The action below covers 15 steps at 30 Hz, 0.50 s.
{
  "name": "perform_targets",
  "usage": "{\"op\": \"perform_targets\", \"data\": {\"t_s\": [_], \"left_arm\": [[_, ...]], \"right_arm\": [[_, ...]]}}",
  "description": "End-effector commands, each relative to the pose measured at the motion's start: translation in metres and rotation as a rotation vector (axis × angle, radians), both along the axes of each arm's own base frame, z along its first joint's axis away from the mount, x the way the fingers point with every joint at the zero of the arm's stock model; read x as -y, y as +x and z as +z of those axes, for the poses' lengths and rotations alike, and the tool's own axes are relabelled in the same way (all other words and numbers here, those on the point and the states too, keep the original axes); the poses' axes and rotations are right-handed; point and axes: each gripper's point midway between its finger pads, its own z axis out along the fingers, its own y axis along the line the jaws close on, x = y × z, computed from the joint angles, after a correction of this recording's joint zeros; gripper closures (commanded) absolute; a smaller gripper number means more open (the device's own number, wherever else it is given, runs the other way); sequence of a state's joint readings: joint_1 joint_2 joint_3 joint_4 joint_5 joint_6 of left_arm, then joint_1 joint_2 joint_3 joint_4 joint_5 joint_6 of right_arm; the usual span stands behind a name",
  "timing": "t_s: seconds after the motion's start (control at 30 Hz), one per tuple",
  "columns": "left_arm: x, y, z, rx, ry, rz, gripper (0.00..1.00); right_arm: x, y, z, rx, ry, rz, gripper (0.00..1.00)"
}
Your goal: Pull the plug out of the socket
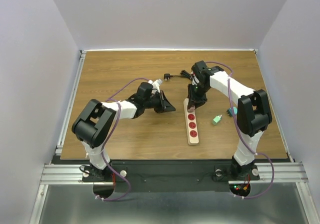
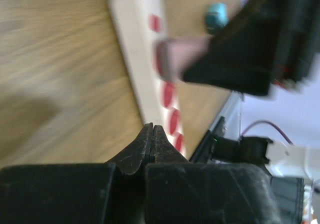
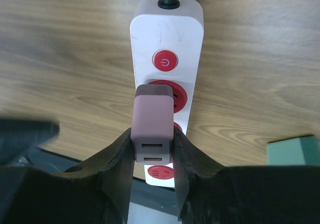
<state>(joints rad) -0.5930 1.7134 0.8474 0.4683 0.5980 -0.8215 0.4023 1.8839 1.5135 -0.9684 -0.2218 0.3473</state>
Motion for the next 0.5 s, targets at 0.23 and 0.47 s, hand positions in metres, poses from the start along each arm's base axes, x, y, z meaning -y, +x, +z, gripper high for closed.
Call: {"op": "perform_targets", "data": {"t_s": [0.23, 0.47], "left_arm": [[0.031, 0.041, 0.035, 0.074, -0.122, 0.010, 1.00], [0.047, 0.054, 0.048, 0.079, -0.201, 0.002, 1.00]], "right_arm": [[-0.037, -0.020, 0.026, 0.069, 0.140, 0.152, 1.00], [-0.049, -0.019, 0.026, 0.074, 0.140, 0.165, 1.00]]}}
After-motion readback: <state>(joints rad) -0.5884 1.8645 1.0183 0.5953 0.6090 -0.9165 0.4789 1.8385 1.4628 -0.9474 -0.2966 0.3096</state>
